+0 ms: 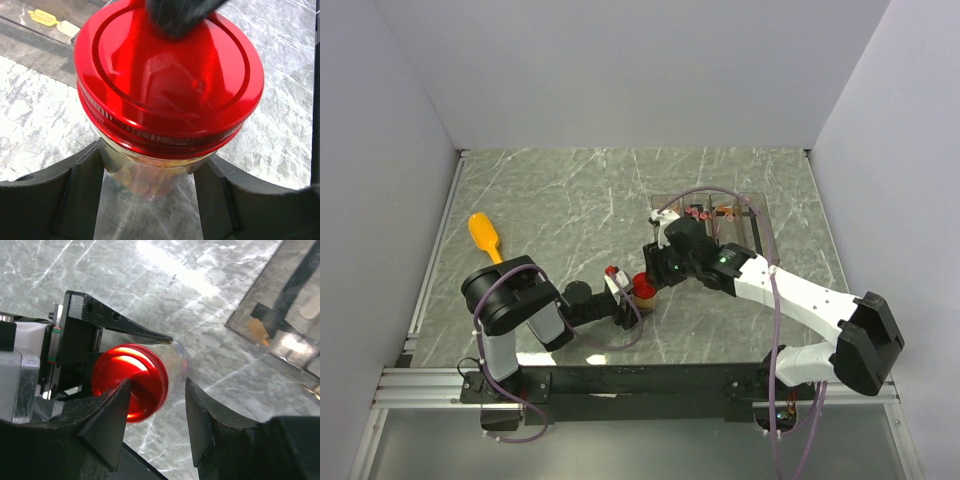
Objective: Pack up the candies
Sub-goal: Screw the bottle lid onto the packing bottle.
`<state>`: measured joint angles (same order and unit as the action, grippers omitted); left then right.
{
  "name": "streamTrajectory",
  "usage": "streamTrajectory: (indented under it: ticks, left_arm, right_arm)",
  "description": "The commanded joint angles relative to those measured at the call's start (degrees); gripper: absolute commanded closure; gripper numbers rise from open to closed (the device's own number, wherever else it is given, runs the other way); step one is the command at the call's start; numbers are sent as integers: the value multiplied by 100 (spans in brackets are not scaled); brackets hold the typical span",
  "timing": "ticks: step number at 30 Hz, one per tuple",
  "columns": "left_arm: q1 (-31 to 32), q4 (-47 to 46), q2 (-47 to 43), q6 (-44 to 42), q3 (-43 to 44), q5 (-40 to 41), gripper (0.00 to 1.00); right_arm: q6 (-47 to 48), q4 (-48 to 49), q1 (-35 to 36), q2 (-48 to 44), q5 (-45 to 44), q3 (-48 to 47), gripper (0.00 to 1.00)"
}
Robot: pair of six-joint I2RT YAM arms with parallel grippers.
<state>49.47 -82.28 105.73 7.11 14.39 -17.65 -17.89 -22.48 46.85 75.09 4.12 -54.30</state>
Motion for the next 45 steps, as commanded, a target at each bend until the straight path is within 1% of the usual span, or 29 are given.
streamTrajectory:
  ticks: [1,6,15,18,23,26,31,38,42,45]
  left_arm:
    - [27,-2451,193,-61,-15,7,51]
    - [36,-2451,220,-43,2,-19,51]
    - [27,-2451,237,-35,2,25,51]
    - [36,-2451,281,-35,28,7,51]
    - [36,-2451,308,-35,37,-19,51]
    - [27,-2451,307,-35,28,-2,51]
    - [36,-2451,316,-26,37,-28,51]
    - [27,-2451,325,-26,37,42,52]
    - [27,-2451,343,-17,37,183,52]
    - [27,-2442,378,0,46,288,52]
  right_arm:
    - [102,-152,-106,-380,-43,-1,46]
    - [75,-134,-141,-513,10,174,48]
    - [75,-142,-132,-399,221,596,58]
    - [145,-257,-141,-434,256,500,60]
    - [295,-336,-150,-372,387,-1,61]
    - [391,-266,-273,-206,703,-247,63]
    - [611,-187,-404,181,914,-493,64]
    - [726,-195,-493,463,1161,-555,65]
    - [603,-292,-466,235,1293,-406,68]
    - [392,-336,-431,-28,1337,-82,72]
